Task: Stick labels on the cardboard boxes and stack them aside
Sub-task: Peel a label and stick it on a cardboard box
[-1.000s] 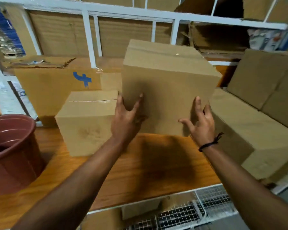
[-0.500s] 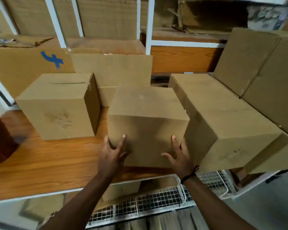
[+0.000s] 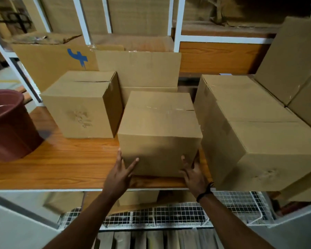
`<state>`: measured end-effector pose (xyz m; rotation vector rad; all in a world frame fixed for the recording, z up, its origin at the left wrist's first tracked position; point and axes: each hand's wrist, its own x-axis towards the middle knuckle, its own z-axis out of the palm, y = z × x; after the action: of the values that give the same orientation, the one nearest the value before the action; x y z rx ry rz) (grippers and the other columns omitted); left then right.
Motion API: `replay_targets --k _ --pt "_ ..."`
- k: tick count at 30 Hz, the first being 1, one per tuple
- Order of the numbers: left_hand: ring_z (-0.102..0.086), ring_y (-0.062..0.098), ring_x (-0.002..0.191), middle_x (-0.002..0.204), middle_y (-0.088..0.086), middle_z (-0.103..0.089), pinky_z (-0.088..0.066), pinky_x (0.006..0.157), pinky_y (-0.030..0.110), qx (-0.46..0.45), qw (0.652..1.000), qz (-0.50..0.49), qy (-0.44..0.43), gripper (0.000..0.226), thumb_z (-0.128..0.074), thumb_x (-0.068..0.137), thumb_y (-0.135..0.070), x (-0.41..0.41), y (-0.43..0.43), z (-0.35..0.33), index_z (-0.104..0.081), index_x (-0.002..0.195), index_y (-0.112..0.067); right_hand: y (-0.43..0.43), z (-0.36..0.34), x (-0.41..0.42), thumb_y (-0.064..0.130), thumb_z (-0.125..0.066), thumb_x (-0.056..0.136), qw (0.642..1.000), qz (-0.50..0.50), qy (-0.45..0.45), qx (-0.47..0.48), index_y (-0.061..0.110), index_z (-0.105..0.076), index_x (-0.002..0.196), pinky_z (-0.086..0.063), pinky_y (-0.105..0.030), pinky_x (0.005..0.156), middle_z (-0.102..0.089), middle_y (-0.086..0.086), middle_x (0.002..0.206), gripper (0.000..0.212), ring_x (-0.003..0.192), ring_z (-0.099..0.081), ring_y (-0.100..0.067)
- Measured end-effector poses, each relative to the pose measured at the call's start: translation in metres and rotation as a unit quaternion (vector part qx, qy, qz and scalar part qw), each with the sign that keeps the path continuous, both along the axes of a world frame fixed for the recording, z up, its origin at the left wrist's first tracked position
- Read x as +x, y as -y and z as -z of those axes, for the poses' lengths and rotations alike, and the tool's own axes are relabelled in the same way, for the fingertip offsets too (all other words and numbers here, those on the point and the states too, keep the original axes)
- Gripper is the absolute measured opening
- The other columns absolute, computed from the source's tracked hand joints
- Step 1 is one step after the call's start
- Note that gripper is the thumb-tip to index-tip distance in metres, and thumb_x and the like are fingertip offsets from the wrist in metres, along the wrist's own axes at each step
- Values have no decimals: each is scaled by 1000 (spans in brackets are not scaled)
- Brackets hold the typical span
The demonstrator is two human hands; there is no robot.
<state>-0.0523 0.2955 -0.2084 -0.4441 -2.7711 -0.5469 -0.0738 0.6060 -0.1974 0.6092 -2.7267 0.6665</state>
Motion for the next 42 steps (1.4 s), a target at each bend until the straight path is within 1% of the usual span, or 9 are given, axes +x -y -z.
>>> replay_targets --k 2,4,7,10,16,21,28,33,42 --pt "-38 54 133 161 27 6 -59 71 48 38 999 7 26 102 -86 71 -20 1 7 4 -25 150 -42 -4 12 2 16 -87 67 998 33 4 -57 52 10 146 -57 -36 71 -3 1 159 130 99 -66 -39" --pt "-28 52 139 162 21 16 -57 78 51 37 999 -1 30 98 -82 76 -23 -1 14 7 -22 150 -45 -5 19 4 19 -81 75 994 69 -47 -71 59 3 143 -57 -36 73 25 11 157 115 107 -61 -42" --pt "-22 50 142 161 19 19 -48 96 50 27 997 20 66 102 -78 81 -30 -11 16 -1 -6 148 -58 3 11 -1 28 -74 82 996 68 -7 -64 68 12 135 -54 -44 86 8 -10 159 109 122 -51 -42" --pt "-36 42 139 160 22 -2 -45 104 47 20 997 36 69 105 -71 87 -33 -23 11 -10 13 138 -71 18 -6 -5 29 -72 85 994 89 8 -60 76 18 124 -47 -48 95 -27 -27 148 109 123 -48 -42" --pt "-47 39 129 156 26 -16 -53 95 45 73 996 23 47 81 -57 88 -60 -39 11 -46 -3 148 -60 26 -65 -13 38 -75 77 982 139 -11 -129 52 -9 146 -52 -50 92 -47 -25 138 96 118 -54 -40" --pt "-31 25 141 161 15 -15 -29 113 40 153 987 -4 49 69 -60 90 -54 -57 1 -121 -17 144 -57 26 -137 -32 52 -74 75 965 221 -19 -141 47 -27 139 -41 -40 103 -47 -13 144 80 123 -54 -29" --pt "-60 30 115 136 -5 -60 -48 94 39 231 966 -5 118 60 -74 82 -43 -95 20 -204 -49 136 -53 27 -209 -46 62 -70 73 957 249 9 -149 39 -51 135 -52 -33 86 -63 4 128 68 107 -60 -18" --pt "-56 21 122 139 -4 -58 -45 105 45 226 954 -3 195 59 -75 71 -53 -116 28 -209 -55 127 -57 33 -211 -54 65 -71 71 949 259 88 -159 37 -56 132 -46 -26 80 -60 8 132 68 114 -57 -14" --pt "-48 19 133 141 -8 -56 -37 111 50 218 937 21 271 62 -70 69 -54 -150 29 -191 -58 130 -47 38 -199 -80 50 -77 74 927 245 193 -208 27 -56 133 -39 -39 103 -52 0 141 67 129 -47 -20"
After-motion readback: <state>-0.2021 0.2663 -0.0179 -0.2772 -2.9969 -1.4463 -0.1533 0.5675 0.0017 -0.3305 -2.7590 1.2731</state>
